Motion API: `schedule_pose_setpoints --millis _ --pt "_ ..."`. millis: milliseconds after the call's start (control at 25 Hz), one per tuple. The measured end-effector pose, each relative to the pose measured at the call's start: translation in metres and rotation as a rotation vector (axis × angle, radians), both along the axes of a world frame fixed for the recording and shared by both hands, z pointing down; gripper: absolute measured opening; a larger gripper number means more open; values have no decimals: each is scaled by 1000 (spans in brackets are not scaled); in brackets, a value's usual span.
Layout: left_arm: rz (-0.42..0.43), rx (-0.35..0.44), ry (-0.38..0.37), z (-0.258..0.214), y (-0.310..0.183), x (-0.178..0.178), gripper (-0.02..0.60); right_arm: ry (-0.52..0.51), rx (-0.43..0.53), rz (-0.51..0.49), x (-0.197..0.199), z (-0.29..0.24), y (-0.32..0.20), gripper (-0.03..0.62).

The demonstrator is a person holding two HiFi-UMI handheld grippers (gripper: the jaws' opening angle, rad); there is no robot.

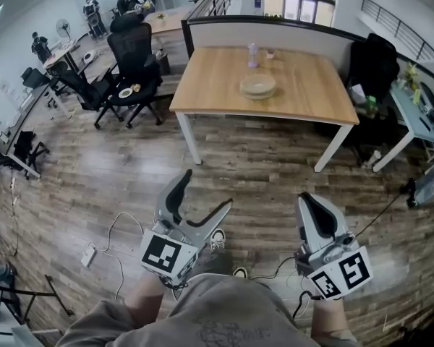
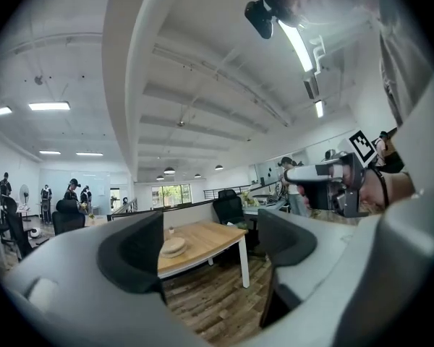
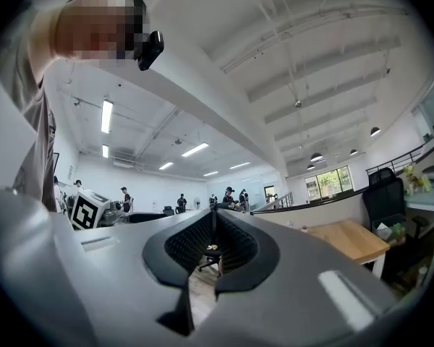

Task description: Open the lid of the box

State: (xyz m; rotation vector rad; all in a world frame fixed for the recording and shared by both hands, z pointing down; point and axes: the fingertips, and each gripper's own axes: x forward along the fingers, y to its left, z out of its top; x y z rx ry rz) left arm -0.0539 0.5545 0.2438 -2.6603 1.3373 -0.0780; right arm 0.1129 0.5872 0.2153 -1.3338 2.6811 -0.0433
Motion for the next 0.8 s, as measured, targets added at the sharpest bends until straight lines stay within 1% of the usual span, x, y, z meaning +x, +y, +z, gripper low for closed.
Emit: schedule_pose_setpoints --millis 40,120,360,520,560,680,800 --pt "0 15 3 -2 -3 0 415 4 -4 -1 -1 0 -4 26" --pt "-4 22 10 -3 -10 -1 437 14 -19 -2 -3 3 -15 26" --pt "-12 22 14 7 -51 -4 437 5 -23 -2 -1 11 -52 26" --pt "-13 30 38 9 -90 -5 443 31 -33 8 0 16 -92 26" --pt "-11 22 35 12 -101 -4 445 39 -37 8 -1 18 -104 26" --pt "-4 -43 15 17 -136 -1 445 62 -47 14 -4 18 -142 26" --pt "8 -69 6 13 -178 -4 444 64 -62 30 -8 15 -181 26"
